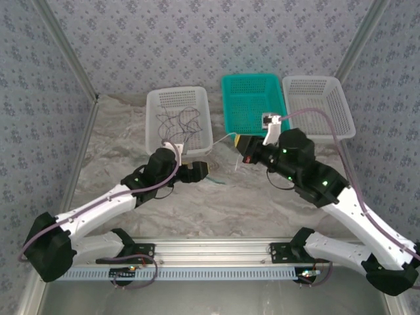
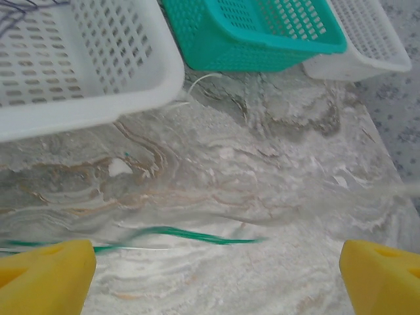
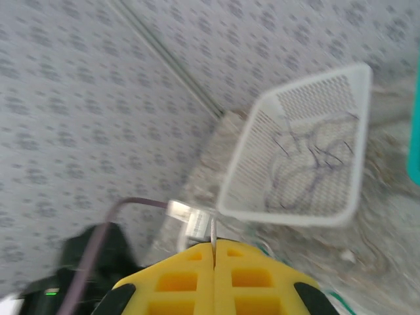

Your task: Untangle the cables

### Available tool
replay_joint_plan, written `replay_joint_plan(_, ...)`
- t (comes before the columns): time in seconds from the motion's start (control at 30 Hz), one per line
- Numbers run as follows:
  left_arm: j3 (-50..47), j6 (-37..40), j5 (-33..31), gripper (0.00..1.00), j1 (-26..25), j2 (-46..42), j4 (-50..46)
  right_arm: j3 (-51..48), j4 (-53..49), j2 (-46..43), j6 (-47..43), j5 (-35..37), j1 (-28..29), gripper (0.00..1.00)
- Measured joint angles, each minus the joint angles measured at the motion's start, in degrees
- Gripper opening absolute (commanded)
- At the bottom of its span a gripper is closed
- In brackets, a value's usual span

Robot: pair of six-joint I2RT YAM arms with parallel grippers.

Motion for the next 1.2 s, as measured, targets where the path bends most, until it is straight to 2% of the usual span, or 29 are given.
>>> replay_joint_plan(0.2,1.16,-0.13,-2.08,0.96,0.0,3.26,4.72,7.28,0.52,0.33,-2.8,-1.75,0.0,0.0)
replay_joint_plan(0.33,-0.85,-0.09,3.52,0.97,-0.7,5.33,15.02,10.95,-0.22,2.29,-4.59,-1.16,-0.37,0.0)
replay_joint_plan(0.43,-1.11,2.75,7.15,0.99,-3.78,6.23,18.69,13.09,-1.57,3.45,-5.79,-0.15,-1.49,0.0)
replay_joint_plan(0.57,-0.02,8.61,10.86,0.99,-8.11,8.35,18.88,15.21,-2.75,3.8,-7.23,0.0,-2.89,0.0)
replay_joint_plan(0.8,0.35,14.21,16.96,0.99,-9.6,18.16,19.52,16.85,-3.13,3.93,-8.17,-0.04,-4.42,0.0)
replay_joint_plan(0.93,0.37,19.82,12.79,0.99,-14.03,24.13,17.94,16.85,-3.13,4.44,-8.11,-0.26,-4.96,0.0)
replay_joint_plan(1.0,0.61,22.4,9.49,0.95,-15.78,26.56,17.03,16.85,-3.15,4.7,-8.11,-0.31,-5.11,0.0)
replay_joint_plan(1.2,1.38,26.1,-1.33,0.88,-17.2,30.29,16.11,17.2,-3.87,4.94,-8.13,-0.24,-5.84,0.0)
